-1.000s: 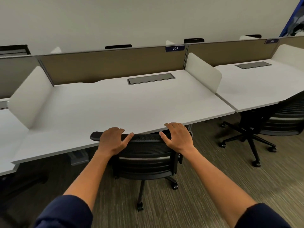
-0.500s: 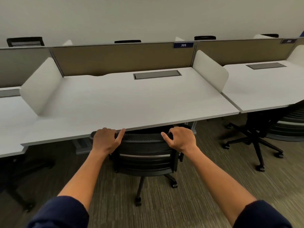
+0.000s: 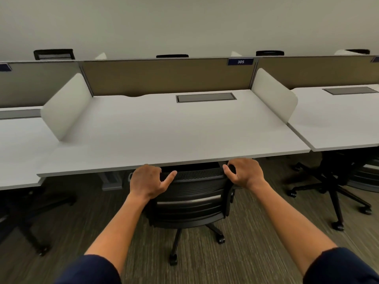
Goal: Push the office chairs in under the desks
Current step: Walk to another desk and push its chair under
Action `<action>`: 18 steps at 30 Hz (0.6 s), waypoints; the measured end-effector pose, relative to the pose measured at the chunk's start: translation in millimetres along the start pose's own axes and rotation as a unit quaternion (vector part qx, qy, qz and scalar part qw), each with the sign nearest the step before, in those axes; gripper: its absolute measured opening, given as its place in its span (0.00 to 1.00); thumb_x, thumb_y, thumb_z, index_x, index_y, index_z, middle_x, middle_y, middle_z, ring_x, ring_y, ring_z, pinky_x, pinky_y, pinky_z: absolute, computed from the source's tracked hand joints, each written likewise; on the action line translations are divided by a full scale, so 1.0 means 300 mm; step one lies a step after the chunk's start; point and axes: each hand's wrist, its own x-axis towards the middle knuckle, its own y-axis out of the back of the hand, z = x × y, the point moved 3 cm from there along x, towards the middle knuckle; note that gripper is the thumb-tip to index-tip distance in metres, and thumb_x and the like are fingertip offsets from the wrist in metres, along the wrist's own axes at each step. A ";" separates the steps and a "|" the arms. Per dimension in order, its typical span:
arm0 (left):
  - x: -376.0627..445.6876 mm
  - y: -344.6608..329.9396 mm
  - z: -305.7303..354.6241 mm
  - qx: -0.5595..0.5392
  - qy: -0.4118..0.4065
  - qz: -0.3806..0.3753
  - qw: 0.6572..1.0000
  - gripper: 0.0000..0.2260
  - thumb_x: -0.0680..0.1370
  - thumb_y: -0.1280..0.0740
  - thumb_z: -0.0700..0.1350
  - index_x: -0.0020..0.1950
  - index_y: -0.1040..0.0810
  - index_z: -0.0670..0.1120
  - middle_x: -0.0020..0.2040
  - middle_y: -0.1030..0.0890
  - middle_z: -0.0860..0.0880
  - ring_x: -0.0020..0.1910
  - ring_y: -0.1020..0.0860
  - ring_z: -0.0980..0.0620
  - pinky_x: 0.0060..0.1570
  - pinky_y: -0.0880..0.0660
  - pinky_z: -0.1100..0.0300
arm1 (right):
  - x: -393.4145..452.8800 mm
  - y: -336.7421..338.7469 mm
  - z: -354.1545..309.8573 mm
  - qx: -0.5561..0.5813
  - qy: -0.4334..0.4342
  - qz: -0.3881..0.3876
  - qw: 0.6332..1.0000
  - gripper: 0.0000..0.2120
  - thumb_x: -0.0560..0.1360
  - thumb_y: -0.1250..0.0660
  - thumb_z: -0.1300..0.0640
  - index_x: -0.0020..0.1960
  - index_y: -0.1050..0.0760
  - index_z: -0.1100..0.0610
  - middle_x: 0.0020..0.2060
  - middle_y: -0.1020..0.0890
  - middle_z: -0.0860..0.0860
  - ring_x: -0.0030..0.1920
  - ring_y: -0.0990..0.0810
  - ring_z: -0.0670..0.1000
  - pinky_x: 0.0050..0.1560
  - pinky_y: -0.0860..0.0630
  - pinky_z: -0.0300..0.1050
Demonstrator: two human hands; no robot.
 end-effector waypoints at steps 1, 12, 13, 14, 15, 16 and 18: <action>0.024 -0.001 0.000 0.002 -0.009 0.003 1.000 0.36 0.75 0.55 0.76 0.24 0.32 0.48 0.20 0.32 0.53 0.21 0.33 0.56 0.24 0.39 0.62 | 0.016 -0.003 0.012 -0.005 -0.003 0.002 1.000 0.34 0.74 0.60 0.33 0.37 0.23 0.53 0.32 0.20 0.48 0.32 0.22 0.51 0.30 0.37 0.42; 0.178 -0.023 -0.063 0.019 0.004 -0.017 1.000 0.38 0.72 0.56 0.76 0.27 0.26 0.47 0.24 0.27 0.52 0.24 0.28 0.53 0.27 0.28 0.60 | 0.143 -0.028 0.004 0.019 -0.024 -0.005 1.000 0.32 0.73 0.58 0.35 0.35 0.26 0.58 0.29 0.22 0.52 0.29 0.25 0.55 0.31 0.30 0.44; 0.197 -0.027 -0.068 0.021 0.003 -0.023 1.000 0.38 0.72 0.56 0.76 0.27 0.26 0.47 0.24 0.27 0.52 0.24 0.28 0.53 0.27 0.28 0.60 | 0.155 -0.037 0.008 0.021 -0.028 -0.002 0.999 0.32 0.72 0.58 0.35 0.35 0.26 0.58 0.29 0.22 0.52 0.29 0.25 0.55 0.31 0.30 0.44; 0.214 -0.031 -0.070 0.024 0.002 -0.027 0.999 0.38 0.73 0.56 0.76 0.27 0.26 0.46 0.24 0.27 0.52 0.24 0.28 0.53 0.27 0.28 0.60 | 0.163 -0.049 0.012 0.026 -0.035 -0.002 0.999 0.33 0.72 0.58 0.35 0.35 0.26 0.58 0.29 0.22 0.52 0.29 0.25 0.55 0.31 0.30 0.44; 0.220 -0.032 -0.062 0.027 -0.001 -0.028 0.999 0.38 0.73 0.56 0.76 0.27 0.27 0.46 0.24 0.27 0.51 0.24 0.28 0.53 0.27 0.29 0.60 | 0.158 -0.052 0.016 0.034 -0.042 0.001 0.999 0.33 0.72 0.58 0.35 0.35 0.25 0.58 0.29 0.22 0.52 0.29 0.24 0.55 0.31 0.29 0.44; 0.241 -0.040 -0.068 0.029 0.002 -0.032 0.999 0.38 0.73 0.56 0.76 0.27 0.27 0.46 0.24 0.27 0.51 0.24 0.28 0.53 0.27 0.28 0.60 | 0.176 -0.060 0.017 0.037 -0.047 -0.002 0.998 0.33 0.72 0.57 0.35 0.35 0.25 0.58 0.28 0.22 0.52 0.29 0.24 0.55 0.32 0.27 0.44; 0.265 -0.048 -0.075 0.033 0.007 -0.040 0.999 0.38 0.73 0.56 0.76 0.27 0.27 0.46 0.25 0.27 0.51 0.25 0.27 0.52 0.29 0.26 0.59 | 0.197 -0.066 0.018 0.037 -0.055 0.000 0.998 0.33 0.72 0.57 0.35 0.36 0.24 0.58 0.28 0.22 0.52 0.29 0.24 0.54 0.33 0.25 0.45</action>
